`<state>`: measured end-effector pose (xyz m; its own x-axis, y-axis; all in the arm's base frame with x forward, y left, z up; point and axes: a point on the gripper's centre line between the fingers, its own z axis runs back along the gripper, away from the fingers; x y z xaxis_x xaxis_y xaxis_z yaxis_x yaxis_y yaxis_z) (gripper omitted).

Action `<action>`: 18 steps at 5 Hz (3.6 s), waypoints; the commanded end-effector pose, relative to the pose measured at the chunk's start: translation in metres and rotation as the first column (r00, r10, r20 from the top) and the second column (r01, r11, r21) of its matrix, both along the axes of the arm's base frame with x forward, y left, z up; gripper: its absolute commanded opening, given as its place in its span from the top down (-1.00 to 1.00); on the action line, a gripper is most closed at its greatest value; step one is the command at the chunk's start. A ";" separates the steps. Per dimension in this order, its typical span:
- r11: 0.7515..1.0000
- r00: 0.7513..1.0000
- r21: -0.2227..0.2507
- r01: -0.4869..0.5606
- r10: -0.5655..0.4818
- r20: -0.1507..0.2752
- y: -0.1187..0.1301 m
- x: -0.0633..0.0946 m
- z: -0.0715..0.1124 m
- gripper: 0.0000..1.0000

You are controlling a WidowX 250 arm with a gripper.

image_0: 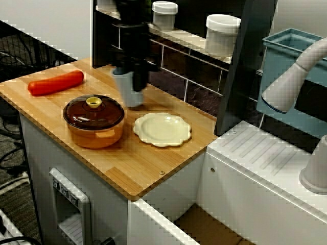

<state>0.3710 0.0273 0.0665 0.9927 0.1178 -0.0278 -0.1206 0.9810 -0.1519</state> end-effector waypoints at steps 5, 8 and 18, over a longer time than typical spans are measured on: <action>0.987 0.988 0.044 0.157 -0.157 -0.015 -0.010 -0.017 0.003 -1.00; 0.987 0.987 0.006 0.159 -0.159 -0.017 -0.007 -0.020 0.010 -1.00; 0.999 0.984 0.026 0.022 -0.026 0.176 0.071 -0.052 0.092 -1.00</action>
<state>0.3243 0.0960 0.1388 0.9925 0.1013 0.0678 -0.0887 0.9816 -0.1689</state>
